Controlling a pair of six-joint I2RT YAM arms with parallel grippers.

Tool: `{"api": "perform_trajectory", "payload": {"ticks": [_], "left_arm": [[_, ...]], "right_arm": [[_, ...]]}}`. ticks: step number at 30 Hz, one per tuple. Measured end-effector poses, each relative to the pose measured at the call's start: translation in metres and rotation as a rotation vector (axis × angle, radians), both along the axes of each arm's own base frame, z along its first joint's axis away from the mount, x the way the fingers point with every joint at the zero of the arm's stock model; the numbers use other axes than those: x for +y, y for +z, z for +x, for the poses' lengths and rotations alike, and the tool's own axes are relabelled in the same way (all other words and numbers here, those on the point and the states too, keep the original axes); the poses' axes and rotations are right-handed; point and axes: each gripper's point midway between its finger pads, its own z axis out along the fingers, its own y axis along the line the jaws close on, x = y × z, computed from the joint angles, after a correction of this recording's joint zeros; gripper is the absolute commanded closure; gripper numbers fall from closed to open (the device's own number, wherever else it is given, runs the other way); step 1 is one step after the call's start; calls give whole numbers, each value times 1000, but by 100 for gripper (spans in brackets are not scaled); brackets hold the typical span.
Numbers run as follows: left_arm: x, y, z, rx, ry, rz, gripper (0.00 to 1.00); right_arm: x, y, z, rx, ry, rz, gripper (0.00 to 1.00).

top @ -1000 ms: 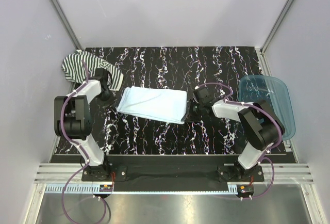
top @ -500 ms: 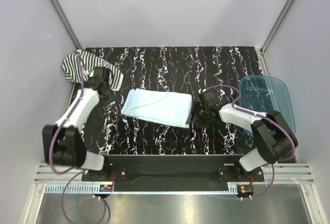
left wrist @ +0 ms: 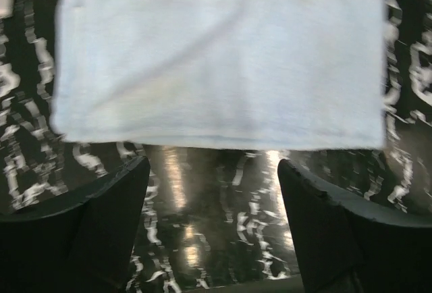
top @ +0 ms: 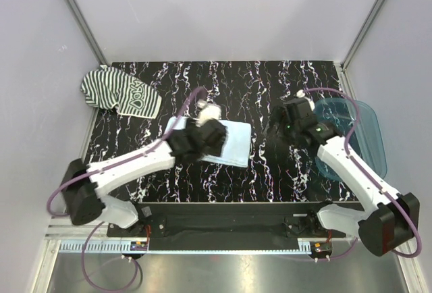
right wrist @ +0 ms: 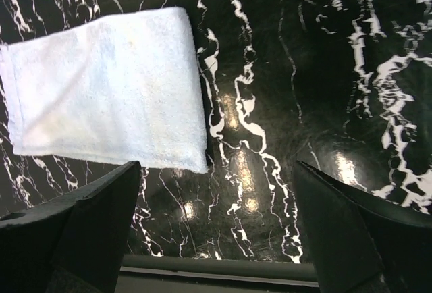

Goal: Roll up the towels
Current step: Roll the towel

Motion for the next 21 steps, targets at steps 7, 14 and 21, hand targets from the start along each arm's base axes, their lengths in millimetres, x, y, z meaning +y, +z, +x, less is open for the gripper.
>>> {"api": "perform_trajectory", "payload": {"ticks": [7, 14, 21], "left_arm": [[-116, -28, -24, -7, -223, 58, 10], [-159, -62, -20, 11, -283, 107, 16], [-175, -87, -18, 31, -320, 137, 24]], "right_arm": [[-18, 16, -9, -10, -37, -6, 0], [-31, 36, -31, -44, -49, -3, 1], [-38, 42, -46, -46, -57, -5, 2]]}}
